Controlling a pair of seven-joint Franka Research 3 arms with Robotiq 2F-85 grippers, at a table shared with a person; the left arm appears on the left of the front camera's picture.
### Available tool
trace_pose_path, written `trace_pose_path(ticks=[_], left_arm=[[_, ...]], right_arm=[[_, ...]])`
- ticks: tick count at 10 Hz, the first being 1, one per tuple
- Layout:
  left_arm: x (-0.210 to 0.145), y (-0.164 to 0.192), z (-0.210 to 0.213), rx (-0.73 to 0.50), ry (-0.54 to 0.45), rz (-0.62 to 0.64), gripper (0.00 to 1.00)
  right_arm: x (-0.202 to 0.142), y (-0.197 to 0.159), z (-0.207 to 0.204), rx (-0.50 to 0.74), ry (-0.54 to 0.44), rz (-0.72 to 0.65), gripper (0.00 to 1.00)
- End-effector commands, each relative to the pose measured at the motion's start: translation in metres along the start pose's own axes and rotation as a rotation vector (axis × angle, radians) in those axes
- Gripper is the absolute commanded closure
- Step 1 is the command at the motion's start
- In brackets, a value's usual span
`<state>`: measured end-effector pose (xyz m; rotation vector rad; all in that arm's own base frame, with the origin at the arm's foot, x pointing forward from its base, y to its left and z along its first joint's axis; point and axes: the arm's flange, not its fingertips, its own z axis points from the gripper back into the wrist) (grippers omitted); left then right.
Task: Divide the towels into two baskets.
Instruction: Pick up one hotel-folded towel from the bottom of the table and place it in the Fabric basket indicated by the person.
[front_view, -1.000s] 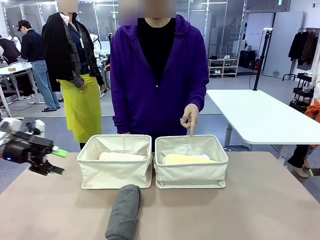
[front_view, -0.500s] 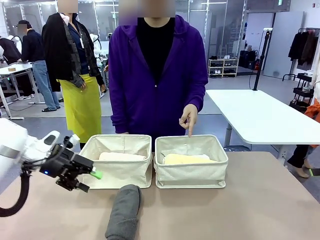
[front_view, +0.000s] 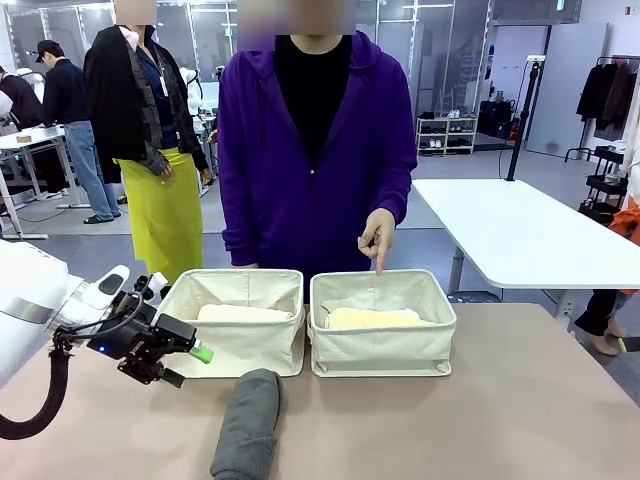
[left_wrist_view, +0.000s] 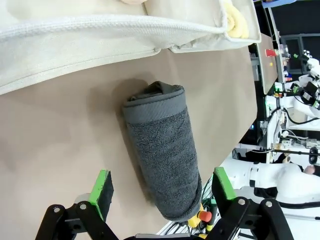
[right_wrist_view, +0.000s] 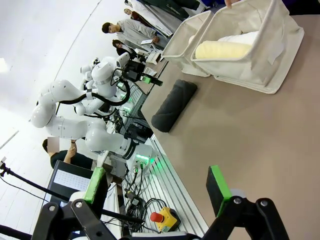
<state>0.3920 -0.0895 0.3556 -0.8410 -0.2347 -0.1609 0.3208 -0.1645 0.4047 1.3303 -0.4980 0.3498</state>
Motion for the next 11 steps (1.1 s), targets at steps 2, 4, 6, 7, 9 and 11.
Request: trace_pose_path(ticks=[2, 4, 6, 7, 9, 11], left_arm=[[0.0, 0.0, 0.0, 0.0, 0.0, 0.0, 0.0], [0.006, 0.004, -0.024, 0.034, 0.022, 0.028, 0.0], [0.008, 0.006, -0.043, 0.072, 0.009, 0.073, 0.0], [0.009, 0.009, -0.054, 0.086, 0.009, 0.091, 0.0], [0.006, 0.006, -0.074, 0.058, 0.01, 0.083, 0.0], [-0.001, -0.003, -0.089, 0.039, 0.03, 0.063, 0.0]], right_arm=[[0.001, 0.006, 0.001, 0.0, 0.003, -0.011, 0.0], [0.001, 0.006, 0.001, 0.0, 0.003, -0.011, 0.0], [0.001, 0.006, 0.001, 0.0, 0.003, -0.011, 0.0], [0.001, 0.006, 0.001, 0.0, 0.003, -0.011, 0.0], [0.001, 0.006, 0.001, 0.0, 0.003, -0.011, 0.0], [0.001, 0.006, 0.001, 0.0, 0.003, -0.011, 0.0]])
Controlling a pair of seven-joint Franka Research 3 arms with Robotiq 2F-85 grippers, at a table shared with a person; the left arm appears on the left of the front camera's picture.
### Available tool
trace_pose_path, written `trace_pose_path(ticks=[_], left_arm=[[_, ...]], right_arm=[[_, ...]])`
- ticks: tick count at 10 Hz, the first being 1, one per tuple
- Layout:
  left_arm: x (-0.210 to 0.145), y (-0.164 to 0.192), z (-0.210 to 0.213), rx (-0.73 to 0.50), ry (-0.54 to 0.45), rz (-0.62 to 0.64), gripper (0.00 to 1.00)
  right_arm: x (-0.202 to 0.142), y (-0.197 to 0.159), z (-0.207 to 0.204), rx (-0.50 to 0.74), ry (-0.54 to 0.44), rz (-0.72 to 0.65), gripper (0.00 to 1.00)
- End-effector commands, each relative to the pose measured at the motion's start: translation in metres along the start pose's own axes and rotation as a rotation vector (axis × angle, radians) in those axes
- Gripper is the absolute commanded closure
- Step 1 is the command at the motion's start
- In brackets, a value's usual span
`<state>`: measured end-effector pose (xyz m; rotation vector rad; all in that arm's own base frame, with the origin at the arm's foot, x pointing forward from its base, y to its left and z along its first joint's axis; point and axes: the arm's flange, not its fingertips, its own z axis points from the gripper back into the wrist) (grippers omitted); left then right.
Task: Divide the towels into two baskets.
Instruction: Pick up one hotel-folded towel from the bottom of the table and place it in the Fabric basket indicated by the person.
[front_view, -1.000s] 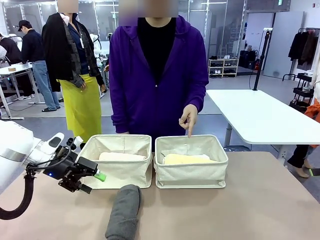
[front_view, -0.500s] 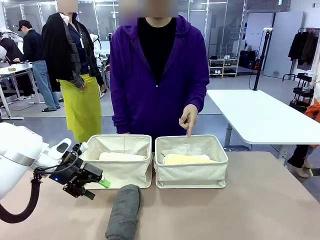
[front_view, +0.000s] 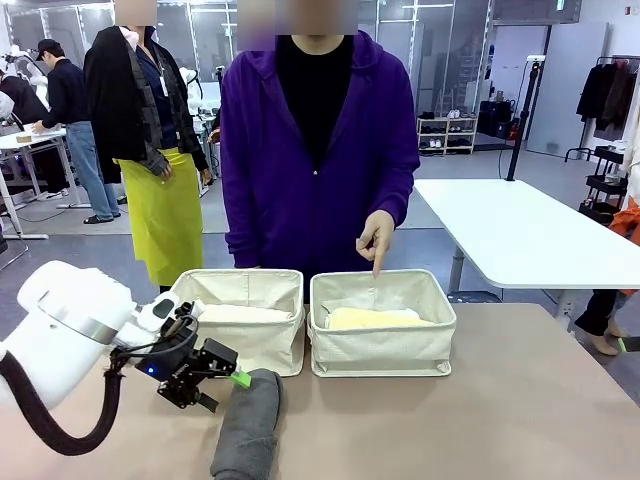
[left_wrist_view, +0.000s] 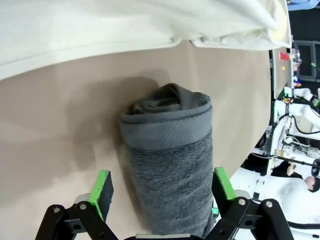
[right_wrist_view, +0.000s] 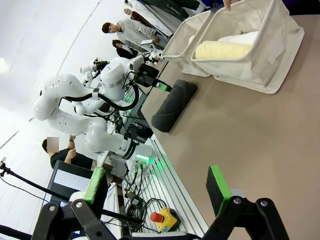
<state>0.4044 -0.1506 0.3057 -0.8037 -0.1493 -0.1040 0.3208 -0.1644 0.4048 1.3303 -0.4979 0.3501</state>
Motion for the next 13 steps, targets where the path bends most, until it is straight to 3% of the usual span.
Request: trace_pose_path(ticks=[1, 5, 8, 13], left_arm=[[-0.005, -0.01, -0.015, 0.011, -0.019, -0.006, 0.0], [-0.015, -0.035, -0.038, 0.093, -0.024, 0.031, 0.0], [-0.025, -0.054, -0.048, 0.143, -0.024, -0.013, 0.0], [-0.031, -0.066, -0.053, 0.183, 0.02, -0.058, 0.51]], right_arm=[[0.001, 0.006, 0.001, 0.0, 0.003, -0.011, 0.0], [0.001, 0.006, 0.001, 0.0, 0.003, -0.011, 0.0], [0.001, 0.006, 0.001, 0.0, 0.003, -0.011, 0.0], [0.001, 0.006, 0.001, 0.0, 0.003, -0.011, 0.0]])
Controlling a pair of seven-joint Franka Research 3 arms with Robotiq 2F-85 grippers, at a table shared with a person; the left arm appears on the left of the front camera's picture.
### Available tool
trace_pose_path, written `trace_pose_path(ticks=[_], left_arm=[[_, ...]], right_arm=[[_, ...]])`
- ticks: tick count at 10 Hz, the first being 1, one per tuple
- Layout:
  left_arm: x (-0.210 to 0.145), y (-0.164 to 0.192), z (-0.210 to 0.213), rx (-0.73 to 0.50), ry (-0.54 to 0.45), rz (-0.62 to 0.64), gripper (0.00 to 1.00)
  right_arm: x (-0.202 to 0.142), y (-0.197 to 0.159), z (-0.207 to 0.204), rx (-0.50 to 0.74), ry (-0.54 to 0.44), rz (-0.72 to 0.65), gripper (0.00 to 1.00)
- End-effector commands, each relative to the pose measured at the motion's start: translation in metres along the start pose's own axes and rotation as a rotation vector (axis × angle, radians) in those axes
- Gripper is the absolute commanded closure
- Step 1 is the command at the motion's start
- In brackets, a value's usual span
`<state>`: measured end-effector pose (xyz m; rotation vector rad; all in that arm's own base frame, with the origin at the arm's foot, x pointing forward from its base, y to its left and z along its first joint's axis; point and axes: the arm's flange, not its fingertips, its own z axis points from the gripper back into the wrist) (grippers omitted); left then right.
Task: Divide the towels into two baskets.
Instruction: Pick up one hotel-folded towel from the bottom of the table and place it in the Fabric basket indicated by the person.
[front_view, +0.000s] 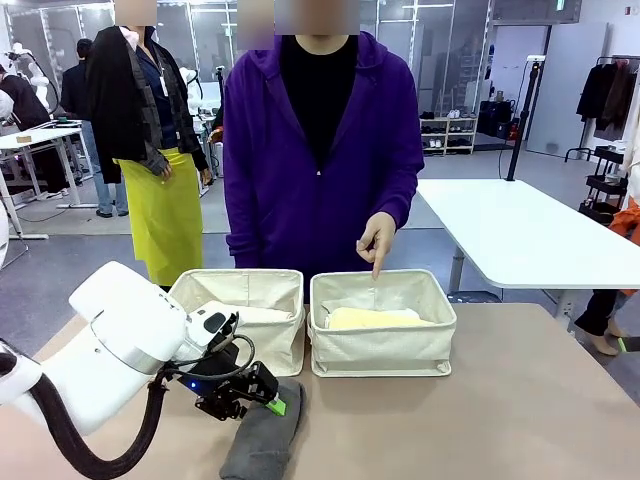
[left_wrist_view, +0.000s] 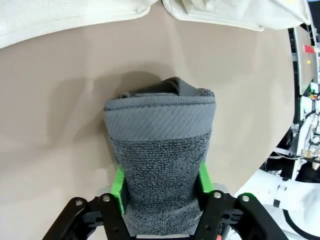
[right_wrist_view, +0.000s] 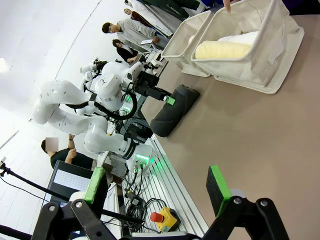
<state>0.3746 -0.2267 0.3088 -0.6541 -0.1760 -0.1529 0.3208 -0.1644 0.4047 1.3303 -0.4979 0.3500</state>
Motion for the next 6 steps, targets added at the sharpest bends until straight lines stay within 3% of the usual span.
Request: trace_pose_path(ticks=[1, 2, 6], left_arm=[[-0.005, -0.009, -0.002, 0.029, 0.025, -0.003, 0.56], [-0.005, -0.012, -0.001, 0.031, 0.036, -0.013, 0.64], [-0.004, -0.052, 0.024, 0.152, 0.044, -0.146, 0.64]], right_arm=[[0.001, 0.006, 0.001, 0.0, 0.003, -0.011, 0.0], [0.001, 0.006, 0.001, 0.0, 0.003, -0.011, 0.0], [0.001, 0.006, 0.001, 0.0, 0.003, -0.011, 0.0]])
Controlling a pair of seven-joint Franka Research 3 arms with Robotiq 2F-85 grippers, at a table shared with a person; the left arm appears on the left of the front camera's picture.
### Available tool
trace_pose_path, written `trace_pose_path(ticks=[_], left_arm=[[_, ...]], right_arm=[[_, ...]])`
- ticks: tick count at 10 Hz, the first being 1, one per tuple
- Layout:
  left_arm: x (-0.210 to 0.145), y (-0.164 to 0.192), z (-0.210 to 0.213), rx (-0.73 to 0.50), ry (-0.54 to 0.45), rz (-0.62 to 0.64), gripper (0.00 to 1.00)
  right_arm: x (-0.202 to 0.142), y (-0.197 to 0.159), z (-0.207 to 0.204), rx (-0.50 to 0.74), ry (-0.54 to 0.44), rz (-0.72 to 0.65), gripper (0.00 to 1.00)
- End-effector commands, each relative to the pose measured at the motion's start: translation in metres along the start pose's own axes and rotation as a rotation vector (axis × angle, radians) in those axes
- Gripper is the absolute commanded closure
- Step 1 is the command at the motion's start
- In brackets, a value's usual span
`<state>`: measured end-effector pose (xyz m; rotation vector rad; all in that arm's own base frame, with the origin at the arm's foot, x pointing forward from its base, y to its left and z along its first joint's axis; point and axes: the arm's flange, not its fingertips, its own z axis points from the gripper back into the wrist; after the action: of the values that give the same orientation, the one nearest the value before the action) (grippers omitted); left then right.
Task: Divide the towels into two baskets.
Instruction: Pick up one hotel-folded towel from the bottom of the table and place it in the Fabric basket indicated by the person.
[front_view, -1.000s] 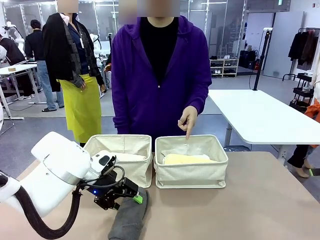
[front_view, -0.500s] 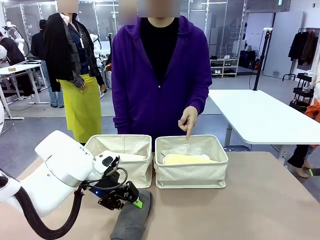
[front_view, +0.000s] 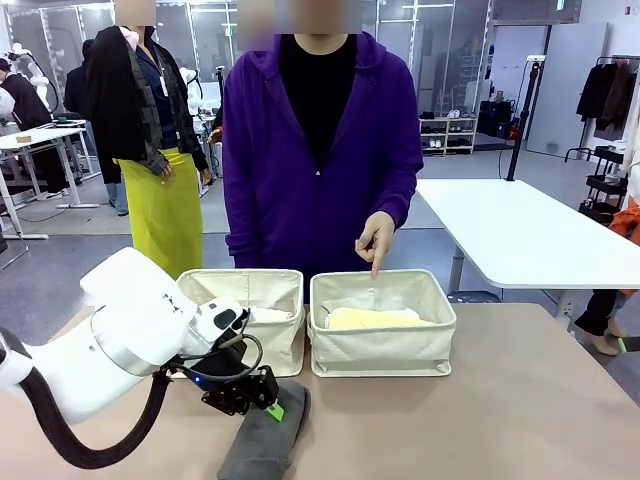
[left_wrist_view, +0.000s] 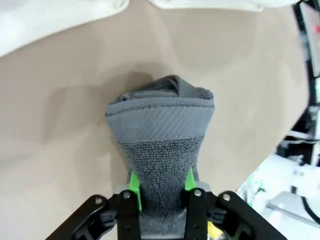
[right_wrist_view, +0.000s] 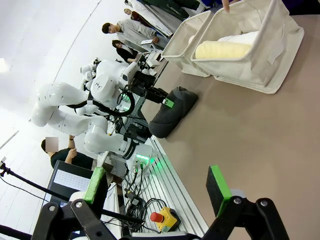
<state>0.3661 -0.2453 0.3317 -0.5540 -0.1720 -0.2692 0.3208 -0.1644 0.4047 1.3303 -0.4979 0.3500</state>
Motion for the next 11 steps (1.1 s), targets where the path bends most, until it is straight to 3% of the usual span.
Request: trace_pose_path(ticks=[1, 5, 11], left_arm=[[0.004, -0.036, 0.027, 0.112, 0.022, -0.077, 0.64], [0.025, -0.101, 0.057, 0.217, 0.057, -0.32, 0.64], [0.022, -0.101, 0.058, 0.229, 0.042, -0.325, 0.64]], right_arm=[[0.001, 0.006, 0.001, 0.0, 0.003, -0.011, 0.0], [0.001, 0.006, 0.001, 0.0, 0.003, -0.011, 0.0], [0.001, 0.006, 0.001, 0.0, 0.003, -0.011, 0.0]])
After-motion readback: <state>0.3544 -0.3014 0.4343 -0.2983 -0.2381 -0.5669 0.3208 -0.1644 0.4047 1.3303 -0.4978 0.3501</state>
